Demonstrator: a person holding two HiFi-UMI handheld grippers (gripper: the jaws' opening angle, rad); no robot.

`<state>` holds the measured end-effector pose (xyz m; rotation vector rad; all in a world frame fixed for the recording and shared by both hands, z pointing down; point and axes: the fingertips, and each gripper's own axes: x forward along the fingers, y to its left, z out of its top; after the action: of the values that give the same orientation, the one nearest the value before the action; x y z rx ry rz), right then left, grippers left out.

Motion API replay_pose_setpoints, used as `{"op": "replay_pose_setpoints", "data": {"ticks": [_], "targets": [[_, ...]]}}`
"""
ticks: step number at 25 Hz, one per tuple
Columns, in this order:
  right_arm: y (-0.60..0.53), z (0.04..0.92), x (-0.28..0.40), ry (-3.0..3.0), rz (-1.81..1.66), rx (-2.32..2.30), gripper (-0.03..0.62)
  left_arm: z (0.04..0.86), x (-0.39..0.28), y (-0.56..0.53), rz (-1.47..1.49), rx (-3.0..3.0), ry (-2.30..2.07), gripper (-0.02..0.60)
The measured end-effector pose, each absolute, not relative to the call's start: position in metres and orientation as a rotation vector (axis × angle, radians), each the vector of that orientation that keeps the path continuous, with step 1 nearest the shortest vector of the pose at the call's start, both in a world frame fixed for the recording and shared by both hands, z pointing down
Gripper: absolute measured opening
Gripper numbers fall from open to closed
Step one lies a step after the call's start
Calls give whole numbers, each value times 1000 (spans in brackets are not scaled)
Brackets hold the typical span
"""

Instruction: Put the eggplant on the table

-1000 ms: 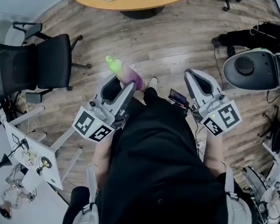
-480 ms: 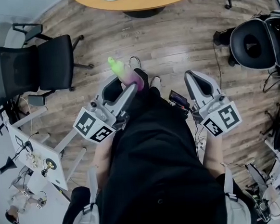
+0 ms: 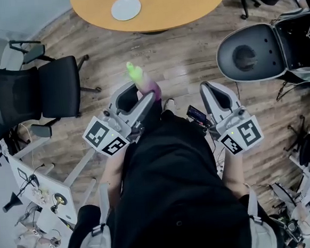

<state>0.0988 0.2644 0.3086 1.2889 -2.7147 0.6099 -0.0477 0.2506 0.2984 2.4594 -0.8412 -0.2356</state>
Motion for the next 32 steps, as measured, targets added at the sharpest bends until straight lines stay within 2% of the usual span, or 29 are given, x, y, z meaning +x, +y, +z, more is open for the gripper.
{"op": "replay_pose_setpoints", "data": {"ticks": [15, 24, 32], "targets": [[162, 294, 42, -2690, 530, 1337, 18, 298, -112, 141, -270, 2445, -821, 190], [134, 298, 23, -2649, 539, 1440, 18, 307, -127, 110, -134, 2537, -807, 188], [125, 303, 11, -2633, 579, 1438, 18, 311, -138, 97, -134, 2490, -774, 189]]}}
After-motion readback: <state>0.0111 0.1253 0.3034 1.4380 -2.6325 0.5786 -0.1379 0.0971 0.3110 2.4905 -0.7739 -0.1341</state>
